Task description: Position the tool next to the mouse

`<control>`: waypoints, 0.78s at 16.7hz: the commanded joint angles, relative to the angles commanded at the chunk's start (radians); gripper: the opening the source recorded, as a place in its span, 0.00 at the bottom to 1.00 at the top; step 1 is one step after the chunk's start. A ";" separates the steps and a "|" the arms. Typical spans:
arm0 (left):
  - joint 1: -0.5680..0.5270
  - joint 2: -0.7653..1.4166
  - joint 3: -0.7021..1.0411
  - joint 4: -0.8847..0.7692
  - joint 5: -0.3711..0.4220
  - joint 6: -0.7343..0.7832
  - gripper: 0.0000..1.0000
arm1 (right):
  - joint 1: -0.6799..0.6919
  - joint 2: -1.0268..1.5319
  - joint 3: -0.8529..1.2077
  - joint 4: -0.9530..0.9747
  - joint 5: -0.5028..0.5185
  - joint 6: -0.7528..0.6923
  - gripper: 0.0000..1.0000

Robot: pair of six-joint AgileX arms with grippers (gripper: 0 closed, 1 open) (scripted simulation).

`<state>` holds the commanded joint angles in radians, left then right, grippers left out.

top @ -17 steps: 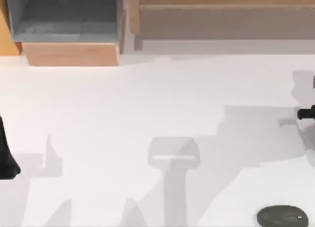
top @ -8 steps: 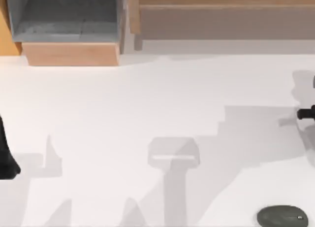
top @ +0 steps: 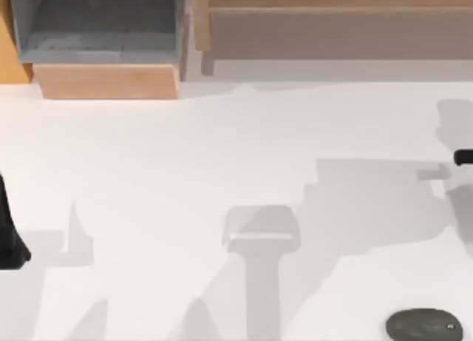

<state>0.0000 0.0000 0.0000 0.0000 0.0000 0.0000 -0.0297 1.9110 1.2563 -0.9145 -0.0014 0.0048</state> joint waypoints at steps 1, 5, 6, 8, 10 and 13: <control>0.000 0.000 0.000 0.000 0.000 0.000 1.00 | 0.000 0.000 0.000 0.000 0.000 0.000 0.00; 0.000 0.000 0.000 0.000 0.000 0.000 1.00 | 0.015 -0.002 0.006 -0.001 0.000 0.015 0.00; 0.000 0.000 0.000 0.000 0.000 0.000 1.00 | 0.035 -0.003 0.013 -0.006 0.000 0.033 0.00; 0.000 0.000 0.000 0.000 0.000 0.000 1.00 | 0.096 0.001 0.026 -0.021 0.000 0.088 0.00; 0.000 0.000 0.000 0.000 0.000 0.000 1.00 | 0.169 0.007 0.039 -0.038 -0.001 0.156 0.00; 0.000 0.000 0.000 0.000 0.000 0.000 1.00 | 0.282 0.011 0.061 -0.062 -0.002 0.257 0.00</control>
<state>0.0000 0.0000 0.0000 0.0000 0.0000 0.0000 0.2527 1.9218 1.3175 -0.9768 -0.0035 0.2619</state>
